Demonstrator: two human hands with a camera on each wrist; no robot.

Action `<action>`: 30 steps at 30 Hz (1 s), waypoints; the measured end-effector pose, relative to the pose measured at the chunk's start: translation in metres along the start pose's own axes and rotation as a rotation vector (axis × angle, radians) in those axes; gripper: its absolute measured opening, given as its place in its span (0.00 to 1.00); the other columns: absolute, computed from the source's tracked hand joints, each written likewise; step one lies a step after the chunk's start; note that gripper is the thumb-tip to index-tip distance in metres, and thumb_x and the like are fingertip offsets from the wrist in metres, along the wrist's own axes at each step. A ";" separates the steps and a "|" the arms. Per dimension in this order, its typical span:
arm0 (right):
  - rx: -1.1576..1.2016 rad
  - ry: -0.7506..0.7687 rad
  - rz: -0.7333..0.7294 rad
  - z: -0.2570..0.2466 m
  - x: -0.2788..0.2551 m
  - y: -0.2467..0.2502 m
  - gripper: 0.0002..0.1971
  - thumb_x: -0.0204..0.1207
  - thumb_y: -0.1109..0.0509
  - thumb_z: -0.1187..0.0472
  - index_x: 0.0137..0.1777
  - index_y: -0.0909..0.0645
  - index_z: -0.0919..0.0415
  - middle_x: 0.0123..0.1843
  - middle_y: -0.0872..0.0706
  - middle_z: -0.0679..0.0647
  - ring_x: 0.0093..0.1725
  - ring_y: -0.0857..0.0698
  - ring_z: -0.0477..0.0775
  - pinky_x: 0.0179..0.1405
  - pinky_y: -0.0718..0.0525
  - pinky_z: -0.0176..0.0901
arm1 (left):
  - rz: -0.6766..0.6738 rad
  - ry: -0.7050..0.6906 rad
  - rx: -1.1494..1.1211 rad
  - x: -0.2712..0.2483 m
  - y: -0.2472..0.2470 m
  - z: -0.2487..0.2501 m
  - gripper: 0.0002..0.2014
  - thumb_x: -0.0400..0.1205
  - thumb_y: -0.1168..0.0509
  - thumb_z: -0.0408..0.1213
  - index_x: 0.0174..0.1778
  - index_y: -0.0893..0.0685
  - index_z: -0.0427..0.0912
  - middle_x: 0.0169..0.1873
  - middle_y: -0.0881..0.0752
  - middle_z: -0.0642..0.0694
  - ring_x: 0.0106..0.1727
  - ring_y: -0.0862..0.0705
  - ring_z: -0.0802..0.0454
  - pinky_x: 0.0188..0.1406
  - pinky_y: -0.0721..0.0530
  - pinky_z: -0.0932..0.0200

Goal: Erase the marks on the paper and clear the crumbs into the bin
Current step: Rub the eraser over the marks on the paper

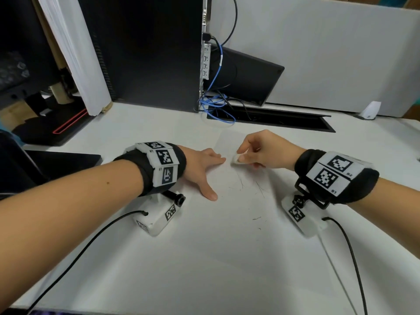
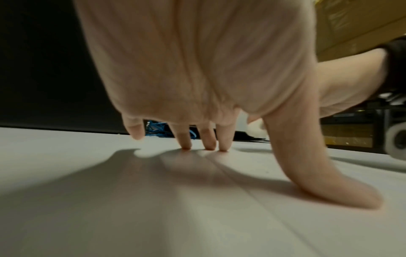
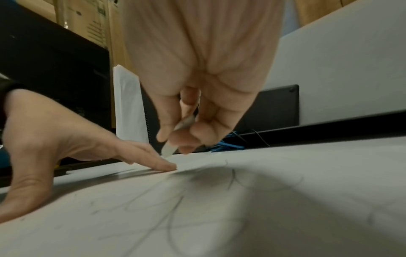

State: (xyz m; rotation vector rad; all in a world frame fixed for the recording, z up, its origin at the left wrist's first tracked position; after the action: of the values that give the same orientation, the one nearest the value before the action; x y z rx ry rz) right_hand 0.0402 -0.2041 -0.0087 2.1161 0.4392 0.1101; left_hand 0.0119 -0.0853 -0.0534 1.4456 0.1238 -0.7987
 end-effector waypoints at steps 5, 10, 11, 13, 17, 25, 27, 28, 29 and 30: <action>-0.011 0.021 -0.126 -0.010 -0.007 -0.013 0.05 0.73 0.26 0.61 0.47 0.18 0.54 0.25 0.17 0.51 0.20 0.23 0.39 0.27 0.25 0.28 | 0.051 0.007 0.054 -0.001 0.003 0.000 0.54 0.68 0.27 0.60 0.82 0.54 0.56 0.80 0.49 0.59 0.81 0.44 0.54 0.78 0.42 0.49; -0.039 0.004 -0.111 -0.014 -0.003 -0.022 0.07 0.70 0.23 0.57 0.47 0.15 0.56 0.26 0.18 0.48 0.23 0.21 0.41 0.23 0.28 0.22 | 0.094 0.017 0.112 -0.001 0.000 0.003 0.54 0.65 0.31 0.68 0.82 0.54 0.61 0.78 0.46 0.59 0.80 0.46 0.52 0.78 0.48 0.42; -0.051 -0.007 -0.101 -0.013 -0.003 -0.022 0.08 0.70 0.23 0.56 0.46 0.14 0.57 0.27 0.17 0.47 0.23 0.20 0.40 0.24 0.28 0.21 | 0.091 0.024 0.121 -0.001 -0.001 0.002 0.55 0.65 0.31 0.69 0.82 0.56 0.60 0.79 0.48 0.59 0.81 0.49 0.53 0.78 0.52 0.40; -0.078 0.002 -0.098 -0.014 -0.005 -0.021 0.08 0.69 0.22 0.57 0.45 0.13 0.58 0.27 0.16 0.48 0.21 0.21 0.36 0.25 0.28 0.18 | 0.070 0.035 0.132 -0.002 -0.004 0.001 0.56 0.65 0.32 0.69 0.82 0.59 0.59 0.80 0.53 0.60 0.82 0.58 0.55 0.77 0.60 0.37; -0.014 0.093 -0.252 -0.029 -0.018 -0.041 0.05 0.68 0.22 0.62 0.43 0.13 0.61 0.29 0.12 0.60 0.21 0.21 0.42 0.31 0.22 0.28 | 0.010 0.043 0.139 -0.001 -0.009 -0.001 0.60 0.63 0.31 0.70 0.81 0.64 0.61 0.81 0.62 0.60 0.82 0.69 0.55 0.77 0.64 0.35; 0.097 0.084 -0.370 -0.030 -0.018 -0.055 0.09 0.70 0.23 0.64 0.48 0.13 0.69 0.37 0.11 0.70 0.27 0.17 0.53 0.33 0.16 0.37 | -0.012 0.060 0.155 -0.002 -0.010 -0.001 0.61 0.63 0.31 0.70 0.81 0.66 0.60 0.81 0.64 0.60 0.82 0.69 0.54 0.77 0.61 0.35; 0.055 0.092 -0.273 -0.029 -0.014 -0.046 0.08 0.71 0.24 0.61 0.48 0.13 0.65 0.35 0.11 0.68 0.26 0.18 0.51 0.35 0.17 0.38 | -0.014 0.061 0.158 -0.003 -0.010 -0.001 0.61 0.63 0.30 0.70 0.81 0.65 0.60 0.81 0.64 0.60 0.82 0.69 0.54 0.78 0.61 0.35; 0.040 0.090 -0.239 -0.029 -0.013 -0.043 0.07 0.72 0.25 0.61 0.47 0.13 0.64 0.33 0.12 0.66 0.26 0.18 0.50 0.35 0.17 0.38 | -0.015 0.062 0.159 -0.003 -0.010 -0.001 0.61 0.63 0.30 0.70 0.81 0.65 0.60 0.81 0.64 0.60 0.82 0.69 0.54 0.78 0.61 0.35; 0.043 0.085 -0.251 -0.029 -0.014 -0.044 0.07 0.72 0.25 0.61 0.47 0.13 0.63 0.32 0.12 0.64 0.25 0.19 0.49 0.34 0.17 0.37 | -0.017 0.062 0.162 -0.003 -0.010 0.000 0.61 0.63 0.31 0.70 0.81 0.66 0.60 0.81 0.64 0.60 0.82 0.69 0.54 0.78 0.61 0.35; 0.050 0.080 -0.287 -0.028 -0.016 -0.047 0.07 0.71 0.24 0.61 0.46 0.13 0.64 0.30 0.13 0.61 0.24 0.19 0.48 0.32 0.18 0.35 | -0.019 0.063 0.168 -0.003 -0.010 0.000 0.61 0.63 0.31 0.70 0.81 0.66 0.60 0.81 0.64 0.60 0.82 0.69 0.54 0.78 0.61 0.35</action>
State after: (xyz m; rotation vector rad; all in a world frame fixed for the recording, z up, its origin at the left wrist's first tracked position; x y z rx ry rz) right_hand 0.0058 -0.1646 -0.0302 2.0789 0.7947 0.0180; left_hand 0.0042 -0.0831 -0.0602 1.6310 0.1205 -0.7937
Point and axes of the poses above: each hand's wrist, its own x-axis towards the middle knuckle, its own y-axis out of the back of the hand, z = x × y, the point moved 9 cm from there along x, towards the middle knuckle
